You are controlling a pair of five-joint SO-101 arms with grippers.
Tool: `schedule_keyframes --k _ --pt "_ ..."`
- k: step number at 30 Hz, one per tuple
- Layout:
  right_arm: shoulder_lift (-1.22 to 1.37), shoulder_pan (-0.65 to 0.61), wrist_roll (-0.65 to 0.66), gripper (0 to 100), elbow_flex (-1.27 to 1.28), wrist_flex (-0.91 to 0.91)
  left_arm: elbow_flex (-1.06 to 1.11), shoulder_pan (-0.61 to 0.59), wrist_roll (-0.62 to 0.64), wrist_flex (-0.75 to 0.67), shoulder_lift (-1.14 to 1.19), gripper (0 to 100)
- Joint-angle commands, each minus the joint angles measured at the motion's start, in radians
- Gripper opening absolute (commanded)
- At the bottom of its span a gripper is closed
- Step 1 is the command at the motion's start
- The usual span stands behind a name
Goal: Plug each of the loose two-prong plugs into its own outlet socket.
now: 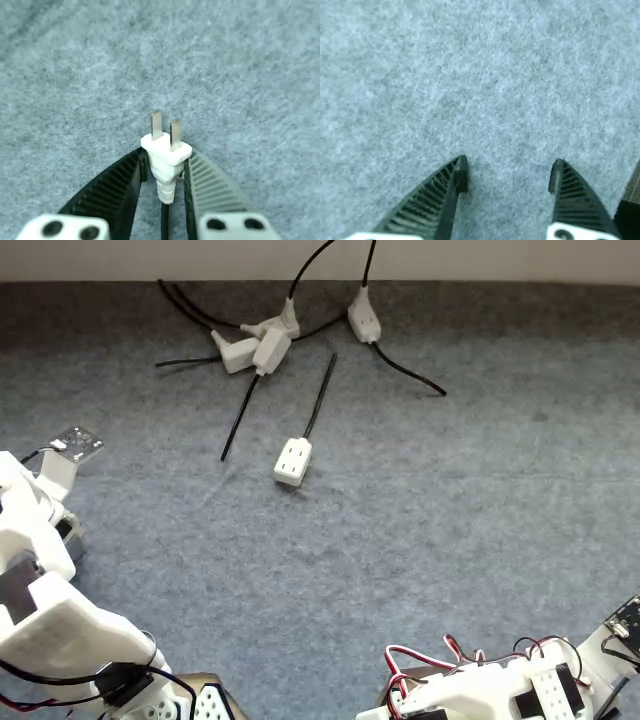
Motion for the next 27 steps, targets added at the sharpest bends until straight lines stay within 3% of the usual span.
schedule_keyframes --k 1,7,12,15,27 --pt "0.001 0.016 0.021 27.3 0.070 0.005 -0.021 0.036 0.006 -0.061 -0.004 10" --pt "0.001 0.016 0.021 27.3 0.070 0.005 -0.016 0.035 0.006 -0.140 -0.004 9" --pt "0.001 0.018 0.021 27.3 0.070 0.005 -0.021 0.045 0.000 -0.135 -0.004 9" --pt "0.001 0.018 0.021 27.3 0.070 0.005 -0.021 0.059 -0.002 -0.133 -0.004 0" --pt "0.001 0.018 0.021 27.3 0.070 0.005 -0.021 0.058 -0.002 -0.124 -0.015 1"
